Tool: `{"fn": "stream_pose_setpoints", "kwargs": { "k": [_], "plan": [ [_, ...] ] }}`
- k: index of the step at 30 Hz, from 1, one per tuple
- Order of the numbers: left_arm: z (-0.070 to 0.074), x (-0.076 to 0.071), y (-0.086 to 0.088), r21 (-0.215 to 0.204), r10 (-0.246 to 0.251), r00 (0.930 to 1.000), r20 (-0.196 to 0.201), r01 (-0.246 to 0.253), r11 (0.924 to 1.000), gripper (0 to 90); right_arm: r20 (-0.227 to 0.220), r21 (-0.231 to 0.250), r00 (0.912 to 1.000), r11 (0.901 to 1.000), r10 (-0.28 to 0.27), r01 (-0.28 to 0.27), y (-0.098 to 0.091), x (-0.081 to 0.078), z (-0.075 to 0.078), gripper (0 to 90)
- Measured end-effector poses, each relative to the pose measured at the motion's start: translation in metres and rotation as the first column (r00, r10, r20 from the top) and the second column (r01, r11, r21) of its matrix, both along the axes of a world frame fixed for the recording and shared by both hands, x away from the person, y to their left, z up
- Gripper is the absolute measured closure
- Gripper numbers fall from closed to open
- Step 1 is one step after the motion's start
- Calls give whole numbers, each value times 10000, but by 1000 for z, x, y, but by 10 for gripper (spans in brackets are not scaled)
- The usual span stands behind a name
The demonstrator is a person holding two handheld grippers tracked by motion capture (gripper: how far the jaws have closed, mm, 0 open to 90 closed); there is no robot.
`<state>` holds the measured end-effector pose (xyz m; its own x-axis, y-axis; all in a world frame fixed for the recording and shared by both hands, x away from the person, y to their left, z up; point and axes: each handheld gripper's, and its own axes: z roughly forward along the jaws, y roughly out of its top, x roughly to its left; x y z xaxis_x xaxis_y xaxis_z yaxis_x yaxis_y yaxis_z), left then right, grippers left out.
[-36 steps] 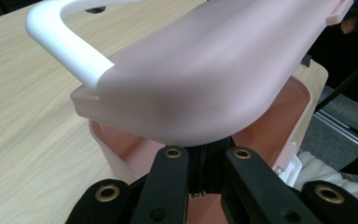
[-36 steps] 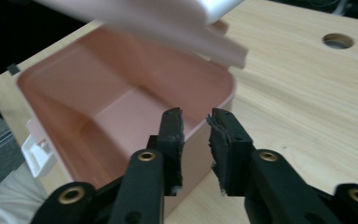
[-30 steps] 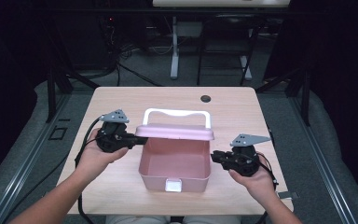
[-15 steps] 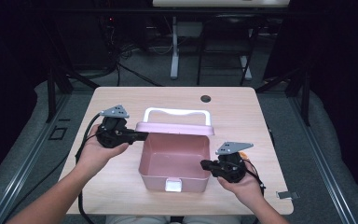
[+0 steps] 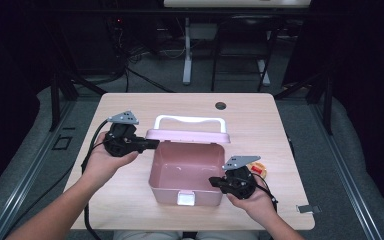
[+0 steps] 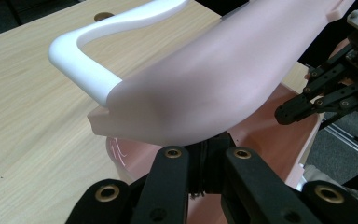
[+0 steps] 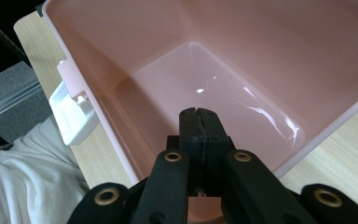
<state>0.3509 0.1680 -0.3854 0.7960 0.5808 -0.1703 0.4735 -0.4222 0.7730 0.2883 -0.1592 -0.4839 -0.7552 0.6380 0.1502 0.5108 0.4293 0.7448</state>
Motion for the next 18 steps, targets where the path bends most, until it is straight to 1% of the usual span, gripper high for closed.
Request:
{"fn": "stream_pose_setpoints", "kwargs": {
  "k": [8, 12, 18],
  "plan": [
    [3, 2, 0, -26, 77, 10000, 1, -77, 10000, 898, -27, 12, 10000, 10000, -26, 26, -2, -1, -1, 900],
    [4, 3, -1, -70, 136, 9999, 8, -136, 9999, 898, -157, 32, 9998, 9999, -115, 115, -6, 0, -1, 900],
    [6, 5, -2, -75, 152, 9999, 52, -151, 9999, 898, -133, 62, 9999, 9999, -109, 110, -7, 0, -1, 900]
  ]
}}
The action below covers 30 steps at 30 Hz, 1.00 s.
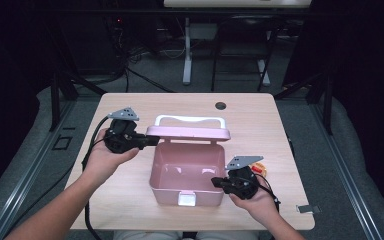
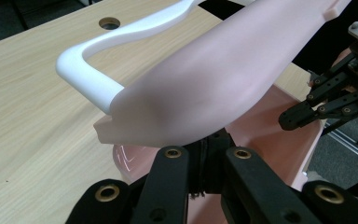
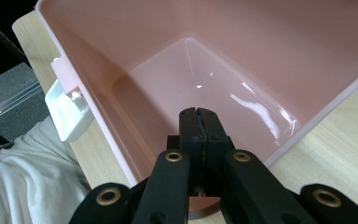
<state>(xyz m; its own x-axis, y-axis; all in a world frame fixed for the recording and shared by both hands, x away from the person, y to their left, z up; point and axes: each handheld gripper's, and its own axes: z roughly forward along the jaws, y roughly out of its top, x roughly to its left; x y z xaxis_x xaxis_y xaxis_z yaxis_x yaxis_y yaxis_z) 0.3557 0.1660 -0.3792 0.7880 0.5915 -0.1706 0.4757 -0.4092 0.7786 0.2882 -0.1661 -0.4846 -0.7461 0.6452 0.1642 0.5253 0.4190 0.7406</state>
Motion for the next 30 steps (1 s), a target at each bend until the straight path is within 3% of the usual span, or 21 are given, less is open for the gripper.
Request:
{"fn": "stream_pose_setpoints", "kwargs": {
  "k": [30],
  "plan": [
    [8, 23, -3, 31, 528, 9986, 57, -528, 9986, 895, 164, 260, 9996, 9994, -211, 207, -3, -3, -2, 900]
  ]
}}
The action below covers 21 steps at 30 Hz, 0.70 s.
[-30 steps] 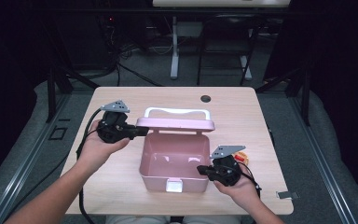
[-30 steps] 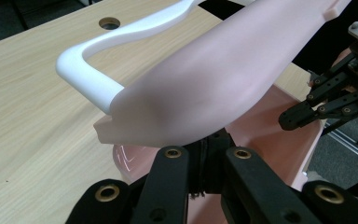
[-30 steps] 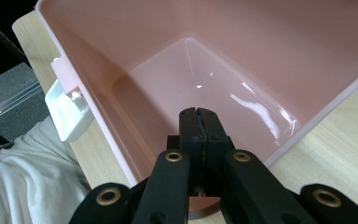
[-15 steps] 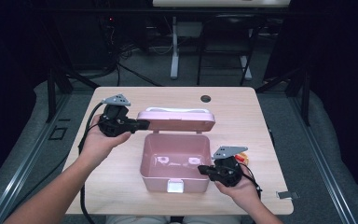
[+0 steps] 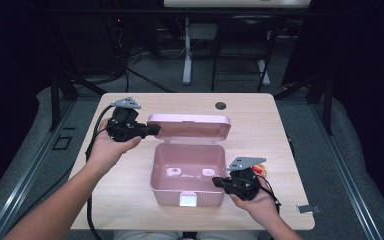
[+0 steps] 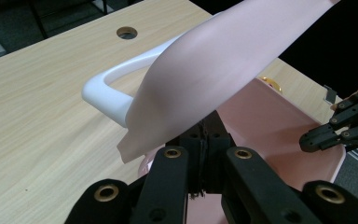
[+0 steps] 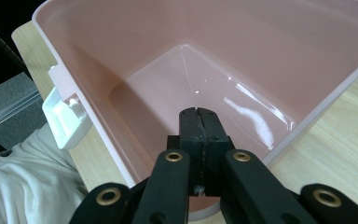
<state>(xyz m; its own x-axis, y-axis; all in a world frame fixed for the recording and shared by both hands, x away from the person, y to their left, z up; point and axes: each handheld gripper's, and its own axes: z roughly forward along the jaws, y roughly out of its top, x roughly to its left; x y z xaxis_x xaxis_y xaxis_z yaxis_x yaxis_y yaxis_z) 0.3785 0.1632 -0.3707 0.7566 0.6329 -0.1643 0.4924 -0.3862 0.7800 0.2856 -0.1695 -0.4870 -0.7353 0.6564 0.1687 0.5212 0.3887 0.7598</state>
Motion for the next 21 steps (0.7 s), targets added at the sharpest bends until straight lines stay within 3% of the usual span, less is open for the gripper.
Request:
{"fn": "stream_pose_setpoints", "kwargs": {
  "k": [21],
  "plan": [
    [-1, 12, -3, 123, 282, 9996, 84, -283, 9995, 878, 43, 71, 10000, 10000, -13, 13, -1, 0, -1, 900]
  ]
}}
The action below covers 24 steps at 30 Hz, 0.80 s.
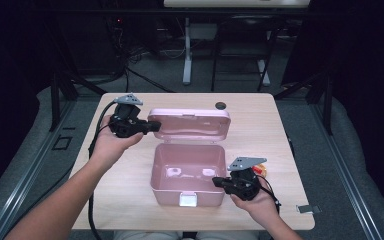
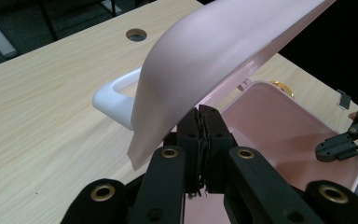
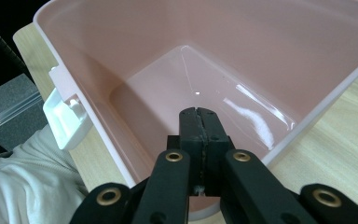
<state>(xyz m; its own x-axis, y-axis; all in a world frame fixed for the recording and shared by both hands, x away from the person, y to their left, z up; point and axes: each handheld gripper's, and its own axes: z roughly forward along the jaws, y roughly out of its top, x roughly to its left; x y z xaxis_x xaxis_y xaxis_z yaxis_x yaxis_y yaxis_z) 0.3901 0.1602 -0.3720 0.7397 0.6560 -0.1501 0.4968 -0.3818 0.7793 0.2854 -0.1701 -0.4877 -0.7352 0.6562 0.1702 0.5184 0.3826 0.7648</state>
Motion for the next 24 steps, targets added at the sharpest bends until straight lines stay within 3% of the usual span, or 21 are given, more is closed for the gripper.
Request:
{"fn": "stream_pose_setpoints", "kwargs": {
  "k": [24],
  "plan": [
    [-15, 9, 5, -80, 309, 9994, -170, -310, 9995, 821, 94, 68, 10000, 10000, -21, 21, 0, -1, -1, 900]
  ]
}}
